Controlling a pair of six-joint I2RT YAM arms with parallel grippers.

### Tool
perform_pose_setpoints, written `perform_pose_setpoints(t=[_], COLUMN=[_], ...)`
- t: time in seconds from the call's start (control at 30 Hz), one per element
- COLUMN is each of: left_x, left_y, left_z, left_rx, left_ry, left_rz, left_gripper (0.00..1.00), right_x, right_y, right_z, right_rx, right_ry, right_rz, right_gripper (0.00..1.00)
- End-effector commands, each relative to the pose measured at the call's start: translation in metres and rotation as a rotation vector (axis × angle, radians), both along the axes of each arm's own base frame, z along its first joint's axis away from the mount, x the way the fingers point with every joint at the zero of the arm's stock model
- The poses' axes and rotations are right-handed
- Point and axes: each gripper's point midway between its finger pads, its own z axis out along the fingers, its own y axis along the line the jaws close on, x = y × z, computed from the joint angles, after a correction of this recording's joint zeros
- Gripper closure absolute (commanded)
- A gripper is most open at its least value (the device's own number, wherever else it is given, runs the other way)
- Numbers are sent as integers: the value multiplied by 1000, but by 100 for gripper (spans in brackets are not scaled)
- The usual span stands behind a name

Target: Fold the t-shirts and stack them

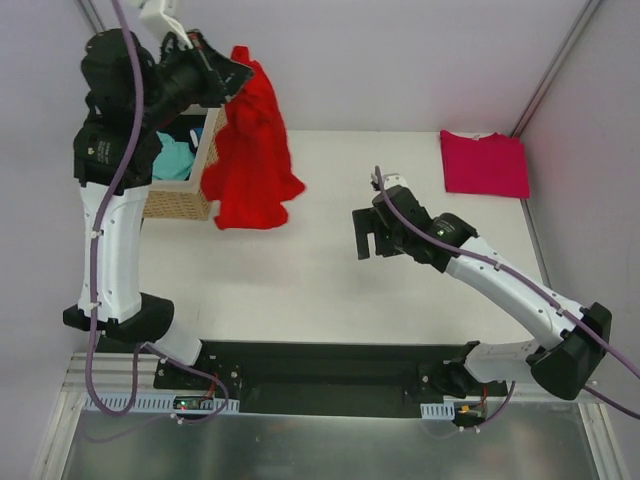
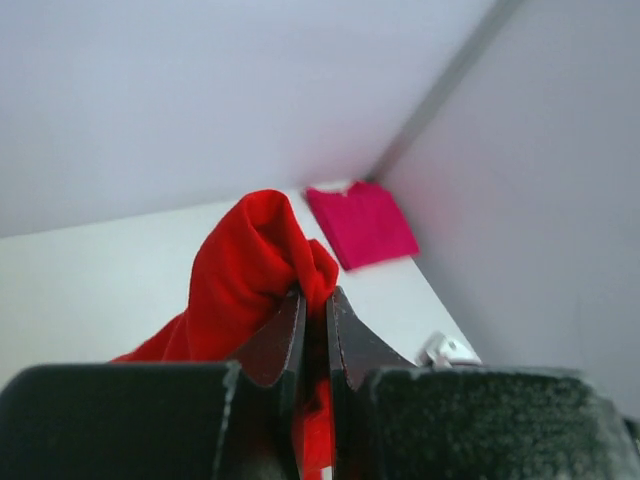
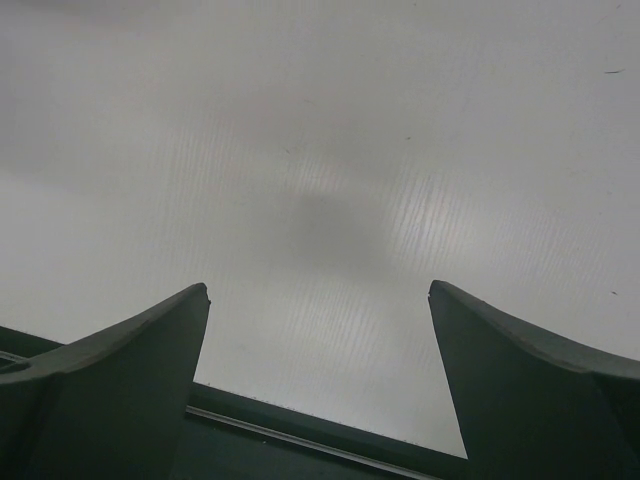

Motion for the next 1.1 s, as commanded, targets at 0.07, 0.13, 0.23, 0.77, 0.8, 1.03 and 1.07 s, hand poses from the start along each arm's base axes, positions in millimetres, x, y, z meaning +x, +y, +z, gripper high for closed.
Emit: perform_pose_setpoints(t=[0.07,0.13,0.23,0.77,0.8,1.03,1.07], left_x=[-32,-36,-40,-69,-73,-123,-134], left_y=[-104,-111,-124,-116,-115,-113,-111], left_z=[-59,-83,-146,-304,-297,-330,-352], left_rx=[54,81,117,246,233,199,216], left_ry=[117,145,242,510,498,626,678], left_rz=[-286,-266,-272,-277,-278,-261,-259], left_gripper=[100,100,100,1,1,1,1], right_x=[0,-3,-6,-9,-11,-21,-23], right_y=[-23,-30,-40,-47,-47,-60,-60], right_z=[15,15,14,2,3,-30,-35], right_rx=[-20,-30,-57,-118,-115,-190,-191], right_ry=[-69,-74,-80,-50,-46,2,15], right_rz=[-89,-101,-118,-116,-107,-108,-106], right_gripper=[4,4,4,4,4,4,4])
